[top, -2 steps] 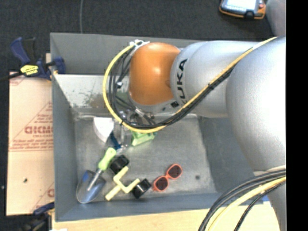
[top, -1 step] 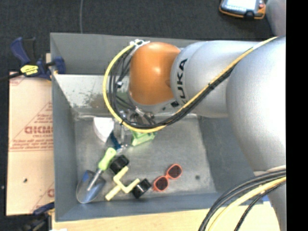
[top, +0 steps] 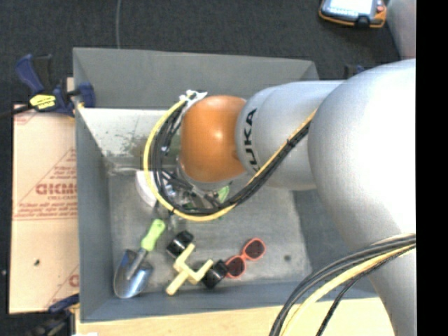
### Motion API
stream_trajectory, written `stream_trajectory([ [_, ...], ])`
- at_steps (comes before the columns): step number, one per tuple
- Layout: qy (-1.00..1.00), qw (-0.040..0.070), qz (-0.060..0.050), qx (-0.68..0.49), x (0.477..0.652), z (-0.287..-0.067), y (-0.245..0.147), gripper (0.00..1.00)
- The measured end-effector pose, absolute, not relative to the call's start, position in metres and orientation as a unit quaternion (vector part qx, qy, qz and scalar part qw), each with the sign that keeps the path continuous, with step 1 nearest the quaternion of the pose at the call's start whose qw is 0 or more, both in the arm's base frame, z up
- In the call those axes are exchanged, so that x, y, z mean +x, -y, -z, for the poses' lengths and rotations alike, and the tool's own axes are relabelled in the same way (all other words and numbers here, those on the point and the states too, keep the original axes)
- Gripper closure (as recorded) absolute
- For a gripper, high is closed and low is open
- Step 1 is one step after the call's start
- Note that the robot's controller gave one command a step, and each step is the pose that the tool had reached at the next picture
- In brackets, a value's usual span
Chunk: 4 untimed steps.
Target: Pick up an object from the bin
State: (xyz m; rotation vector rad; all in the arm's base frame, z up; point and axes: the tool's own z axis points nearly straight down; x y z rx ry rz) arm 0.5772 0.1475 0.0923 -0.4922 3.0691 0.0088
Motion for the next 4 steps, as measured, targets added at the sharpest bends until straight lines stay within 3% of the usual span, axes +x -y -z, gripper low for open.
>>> stream_trajectory([
  [1, -0.987, 0.017, -0.004, -0.157, 0.571, -0.084, -0.165, 1.00],
  [2, -0.999, 0.013, -0.005, -0.038, 0.556, -0.085, -0.184, 1.00],
  [3, -0.990, 0.023, -0.003, -0.142, 0.590, -0.152, -0.150, 1.00],
  [4, -0.948, 0.014, -0.001, -0.317, 0.541, -0.077, -0.187, 1.00],
])
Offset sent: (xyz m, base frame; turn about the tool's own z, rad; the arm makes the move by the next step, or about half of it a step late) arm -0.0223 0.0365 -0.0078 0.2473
